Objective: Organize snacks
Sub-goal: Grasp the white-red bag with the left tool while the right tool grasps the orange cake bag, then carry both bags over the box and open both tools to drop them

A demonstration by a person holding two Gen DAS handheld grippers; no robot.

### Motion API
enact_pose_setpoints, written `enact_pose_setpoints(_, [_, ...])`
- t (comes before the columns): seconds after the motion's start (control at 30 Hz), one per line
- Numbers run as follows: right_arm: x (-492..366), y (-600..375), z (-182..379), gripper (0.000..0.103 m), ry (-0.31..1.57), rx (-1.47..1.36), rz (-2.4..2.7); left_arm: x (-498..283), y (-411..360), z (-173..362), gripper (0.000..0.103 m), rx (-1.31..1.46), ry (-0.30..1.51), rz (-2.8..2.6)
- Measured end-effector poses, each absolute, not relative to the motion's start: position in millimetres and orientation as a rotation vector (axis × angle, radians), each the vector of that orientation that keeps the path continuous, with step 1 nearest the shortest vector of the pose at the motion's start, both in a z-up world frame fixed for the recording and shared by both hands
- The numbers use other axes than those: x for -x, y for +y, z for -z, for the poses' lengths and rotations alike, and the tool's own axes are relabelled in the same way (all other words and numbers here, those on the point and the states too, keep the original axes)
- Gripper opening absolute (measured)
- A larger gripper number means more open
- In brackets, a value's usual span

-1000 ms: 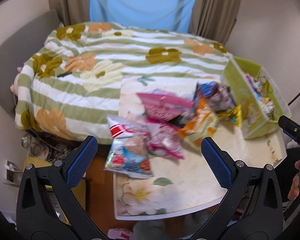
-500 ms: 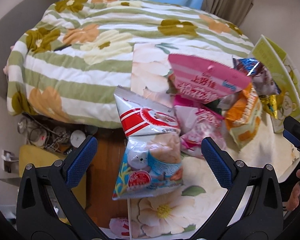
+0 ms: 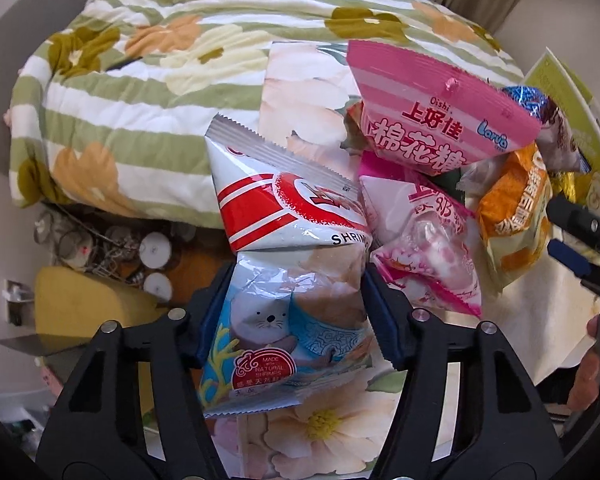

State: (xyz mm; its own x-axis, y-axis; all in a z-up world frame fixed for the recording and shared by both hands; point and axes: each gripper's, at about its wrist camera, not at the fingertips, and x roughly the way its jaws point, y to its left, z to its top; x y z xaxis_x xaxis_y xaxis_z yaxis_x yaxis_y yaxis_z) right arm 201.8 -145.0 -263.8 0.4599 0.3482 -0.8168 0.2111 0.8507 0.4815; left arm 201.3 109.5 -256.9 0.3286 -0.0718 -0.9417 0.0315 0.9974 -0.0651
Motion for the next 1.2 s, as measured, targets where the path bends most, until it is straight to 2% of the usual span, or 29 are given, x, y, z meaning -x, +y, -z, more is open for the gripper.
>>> enact_pose_setpoints(0.1, [-206, -143, 264, 0.102, 1.114, -0.583, -0.098, -201, 111, 257, 0.054, 0.041, 1.239, 0.062])
enact_pose_setpoints(0.6, [-225, -125, 271, 0.102, 1.15, -0.561, -0.102, -190, 103, 246, 0.053, -0.004, 1.243, 0.033])
enact_pose_setpoints(0.87, [-234, -123, 280, 0.087, 1.17, -0.576, -0.093, -181, 98, 237, 0.048, -0.032, 1.237, 0.043])
enact_pose_setpoints(0.97, [-235, -126, 284, 0.079, 1.178, -0.593, -0.1, -176, 99, 234, 0.047, -0.026, 1.23, 0.045])
enact_pose_setpoints(1.03, [-234, -126, 285, 0.07, 1.174, -0.606, -0.114, -173, 99, 231, 0.047, -0.022, 1.224, 0.05])
enact_pose_setpoints(1.2, [-230, -121, 279, 0.064, 1.173, -0.562, -0.123, -167, 103, 223, 0.046, -0.018, 1.199, 0.058])
